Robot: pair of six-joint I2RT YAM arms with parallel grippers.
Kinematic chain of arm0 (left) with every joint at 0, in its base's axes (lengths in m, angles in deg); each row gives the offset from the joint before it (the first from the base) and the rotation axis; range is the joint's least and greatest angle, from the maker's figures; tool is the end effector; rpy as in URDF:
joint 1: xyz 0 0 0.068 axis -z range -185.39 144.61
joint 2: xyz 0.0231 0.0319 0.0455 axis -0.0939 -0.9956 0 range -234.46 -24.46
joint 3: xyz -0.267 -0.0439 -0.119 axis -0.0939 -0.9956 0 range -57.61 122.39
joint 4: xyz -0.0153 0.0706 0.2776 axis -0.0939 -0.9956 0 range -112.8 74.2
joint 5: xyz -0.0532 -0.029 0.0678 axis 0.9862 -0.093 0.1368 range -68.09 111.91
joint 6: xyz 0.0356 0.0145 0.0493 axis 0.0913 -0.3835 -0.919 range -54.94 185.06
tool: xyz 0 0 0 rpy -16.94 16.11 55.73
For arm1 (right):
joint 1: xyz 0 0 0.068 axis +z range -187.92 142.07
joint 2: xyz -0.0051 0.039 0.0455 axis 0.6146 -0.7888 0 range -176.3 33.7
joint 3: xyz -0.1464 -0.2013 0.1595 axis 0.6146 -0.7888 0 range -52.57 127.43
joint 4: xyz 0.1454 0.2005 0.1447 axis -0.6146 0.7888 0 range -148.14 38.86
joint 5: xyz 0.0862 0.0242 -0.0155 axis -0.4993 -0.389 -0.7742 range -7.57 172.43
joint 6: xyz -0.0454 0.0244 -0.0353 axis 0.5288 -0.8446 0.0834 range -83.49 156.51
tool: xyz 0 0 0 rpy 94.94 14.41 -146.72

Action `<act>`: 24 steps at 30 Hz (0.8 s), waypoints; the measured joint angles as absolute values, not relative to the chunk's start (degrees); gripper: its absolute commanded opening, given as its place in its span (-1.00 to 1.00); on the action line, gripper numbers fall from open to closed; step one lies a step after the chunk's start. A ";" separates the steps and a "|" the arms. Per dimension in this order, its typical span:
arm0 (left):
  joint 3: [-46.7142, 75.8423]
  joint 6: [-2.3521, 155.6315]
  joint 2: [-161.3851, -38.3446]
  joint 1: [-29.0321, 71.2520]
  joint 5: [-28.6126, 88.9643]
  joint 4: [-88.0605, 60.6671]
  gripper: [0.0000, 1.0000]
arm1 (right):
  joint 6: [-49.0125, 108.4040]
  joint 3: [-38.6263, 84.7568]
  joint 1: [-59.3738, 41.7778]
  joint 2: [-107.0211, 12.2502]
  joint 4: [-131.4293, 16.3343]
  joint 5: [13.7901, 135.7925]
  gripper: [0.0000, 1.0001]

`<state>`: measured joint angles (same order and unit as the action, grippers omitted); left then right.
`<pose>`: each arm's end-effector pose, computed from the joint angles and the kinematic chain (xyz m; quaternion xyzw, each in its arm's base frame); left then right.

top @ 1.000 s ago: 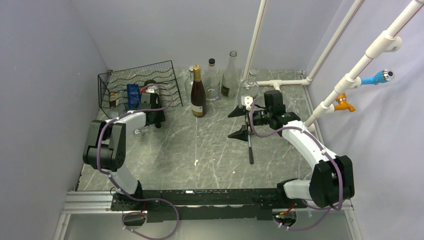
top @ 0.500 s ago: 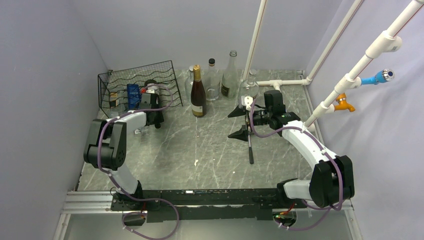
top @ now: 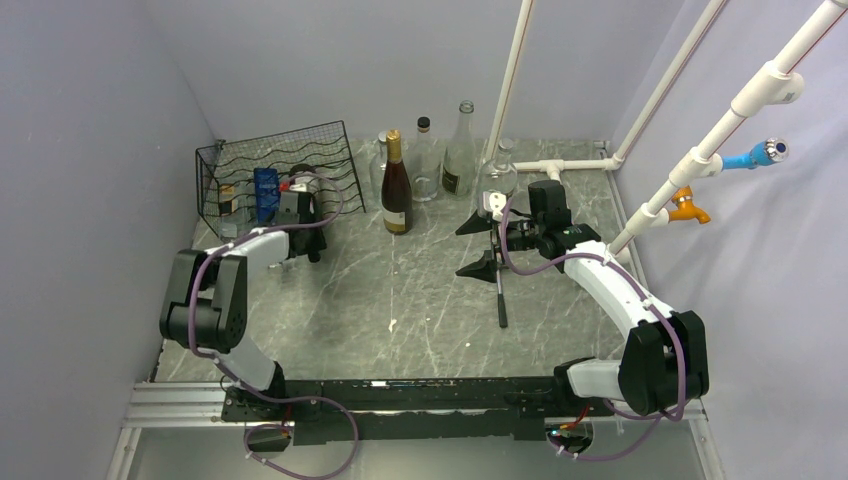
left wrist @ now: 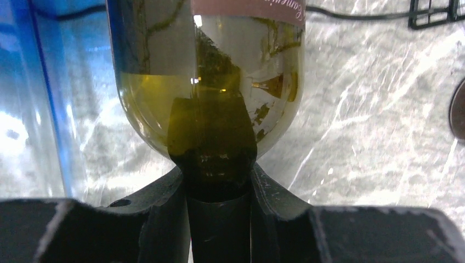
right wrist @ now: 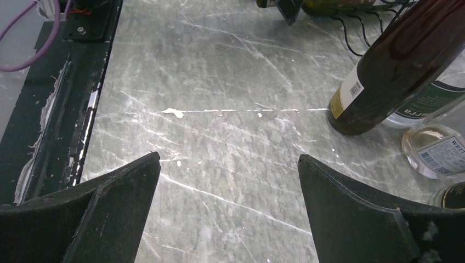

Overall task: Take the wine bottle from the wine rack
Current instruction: Pick up the wine bottle from the wine rack.

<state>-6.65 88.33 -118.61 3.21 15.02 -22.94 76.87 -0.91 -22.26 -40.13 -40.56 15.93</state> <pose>0.3544 -0.0477 0.1644 -0.1402 0.9287 -0.0386 0.3412 0.2633 0.1191 0.2831 -0.5611 0.5591 0.4090 0.4530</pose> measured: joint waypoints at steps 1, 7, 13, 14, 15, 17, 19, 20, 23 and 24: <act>-7.39 88.30 -117.69 3.21 15.22 -23.18 -1.00 | 76.87 -0.91 -22.24 -40.13 -40.56 15.91 0.99; -10.84 88.30 -113.10 3.21 16.18 -23.94 -1.00 | 76.87 -0.91 -22.26 -40.13 -40.56 15.87 0.99; -13.07 88.24 -109.78 3.21 17.18 -23.75 -1.00 | 76.87 -0.91 -22.26 -40.13 -40.56 15.85 0.99; -13.36 88.22 -109.34 3.21 17.31 -23.79 -1.00 | 76.87 -0.91 -22.26 -40.13 -40.56 15.85 0.99; -13.75 88.22 -108.77 3.21 17.51 -23.79 -1.00 | 76.85 -0.91 -22.26 -40.13 -40.56 15.85 0.99; -14.65 88.17 -107.46 3.21 17.82 -24.05 -1.00 | 76.87 -0.91 -22.26 -40.13 -40.56 15.85 0.99; -15.74 88.15 -106.08 3.23 18.21 -24.31 -1.00 | 76.87 -0.91 -22.26 -40.13 -40.56 15.85 0.99; -16.20 88.11 -105.56 3.23 18.32 -24.31 -1.00 | 76.87 -0.91 -22.26 -40.13 -40.56 15.85 0.99; -17.33 88.11 -103.90 3.23 19.02 -24.88 -1.00 | 76.87 -0.91 -22.26 -40.13 -40.56 15.85 0.99; -17.77 88.11 -103.22 3.25 19.30 -25.10 -1.00 | 76.87 -0.91 -22.26 -40.13 -40.56 15.85 0.99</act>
